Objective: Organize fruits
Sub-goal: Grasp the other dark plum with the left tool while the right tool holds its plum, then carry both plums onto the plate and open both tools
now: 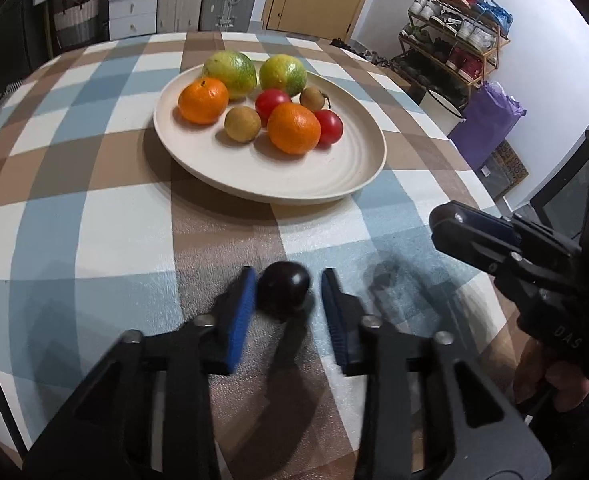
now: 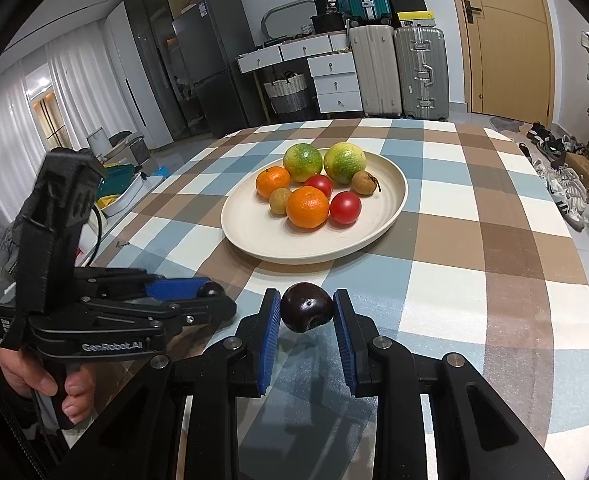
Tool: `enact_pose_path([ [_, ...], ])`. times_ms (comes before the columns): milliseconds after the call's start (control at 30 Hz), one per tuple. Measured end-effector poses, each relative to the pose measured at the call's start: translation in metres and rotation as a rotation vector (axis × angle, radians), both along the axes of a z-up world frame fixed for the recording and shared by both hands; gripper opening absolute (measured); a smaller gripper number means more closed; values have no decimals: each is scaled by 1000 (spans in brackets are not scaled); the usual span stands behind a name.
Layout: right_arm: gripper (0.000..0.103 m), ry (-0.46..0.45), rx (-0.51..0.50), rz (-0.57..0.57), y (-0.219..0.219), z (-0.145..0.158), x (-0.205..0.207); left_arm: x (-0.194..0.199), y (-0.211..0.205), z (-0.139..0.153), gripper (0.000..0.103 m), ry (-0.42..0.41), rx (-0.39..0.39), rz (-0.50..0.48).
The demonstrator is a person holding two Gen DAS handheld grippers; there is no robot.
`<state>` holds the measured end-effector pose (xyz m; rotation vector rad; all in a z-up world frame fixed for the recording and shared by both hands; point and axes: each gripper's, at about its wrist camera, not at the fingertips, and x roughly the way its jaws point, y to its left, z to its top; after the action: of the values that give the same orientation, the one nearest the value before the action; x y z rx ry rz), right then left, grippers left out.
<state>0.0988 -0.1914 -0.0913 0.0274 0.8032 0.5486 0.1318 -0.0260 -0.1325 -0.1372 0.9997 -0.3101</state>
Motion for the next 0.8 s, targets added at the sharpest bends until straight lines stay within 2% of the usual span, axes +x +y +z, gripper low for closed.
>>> enact_pose_path([
  [433,27,-19,39,12,3,14,15,10,-1,34,23,-74,-34,-18],
  [800,27,13,98,19,14,19,55,52,11,46,23,-78,-51,7],
])
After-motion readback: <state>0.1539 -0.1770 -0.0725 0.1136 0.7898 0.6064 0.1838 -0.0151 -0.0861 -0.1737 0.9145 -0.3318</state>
